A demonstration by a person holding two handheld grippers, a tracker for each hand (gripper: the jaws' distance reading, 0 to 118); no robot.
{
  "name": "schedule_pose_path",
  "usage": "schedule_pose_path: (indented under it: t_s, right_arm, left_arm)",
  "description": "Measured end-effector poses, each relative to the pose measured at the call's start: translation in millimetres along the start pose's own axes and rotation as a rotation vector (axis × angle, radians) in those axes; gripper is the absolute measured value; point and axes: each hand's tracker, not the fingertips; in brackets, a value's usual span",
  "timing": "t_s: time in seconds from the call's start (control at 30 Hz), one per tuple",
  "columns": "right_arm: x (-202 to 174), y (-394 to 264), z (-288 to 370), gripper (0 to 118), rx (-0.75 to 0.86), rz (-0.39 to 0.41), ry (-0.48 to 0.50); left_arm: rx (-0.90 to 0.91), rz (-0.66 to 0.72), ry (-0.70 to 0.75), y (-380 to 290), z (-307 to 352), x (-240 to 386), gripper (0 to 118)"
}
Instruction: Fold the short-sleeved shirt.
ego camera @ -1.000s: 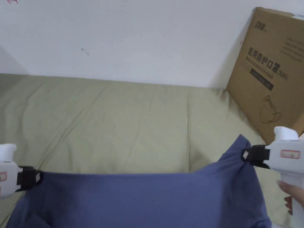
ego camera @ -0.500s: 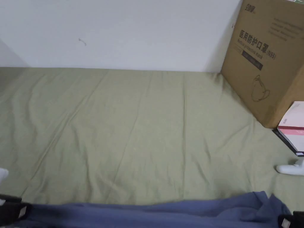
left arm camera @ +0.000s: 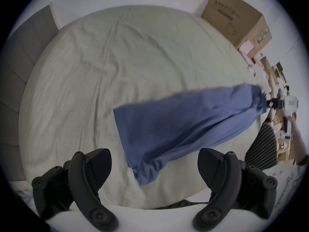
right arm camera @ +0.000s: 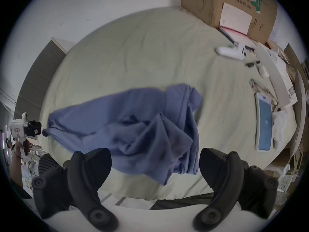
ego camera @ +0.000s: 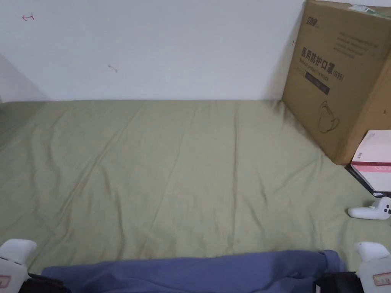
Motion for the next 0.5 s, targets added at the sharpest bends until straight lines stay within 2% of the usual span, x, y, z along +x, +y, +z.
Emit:
schedule_pose_path:
  t_s: [0.13,0.27,0.33,0.4,0.43,0.47,0.5]
  right_arm:
    - [-27,11,51,108,0.248,0.026,0.066]
    - [-67,9,98,108,0.635,0.086,0.124]
    - [-92,-4,113,107,0.869,0.136,0.099]
    - [-106,-16,117,104,1.071,0.175,0.074]
    - [-108,-16,112,98,1.119,0.175,0.059]
    - [-113,-19,110,79,1.153,0.179,0.04]
    - [-118,-20,109,45,1.175,0.167,0.017]
  left_arm:
    - [0.258,0.055,-0.03,20,49,23,108]
    - [0.646,0.07,0.051,32,89,66,108]
    - [0.849,0.074,0.094,29,98,87,106]
    - [0.997,0.081,0.108,26,97,106,97]
    - [1.032,0.081,0.128,24,95,113,88]
    - [1.062,0.079,0.16,23,93,121,64]
    - [1.075,0.065,0.185,22,90,129,39]
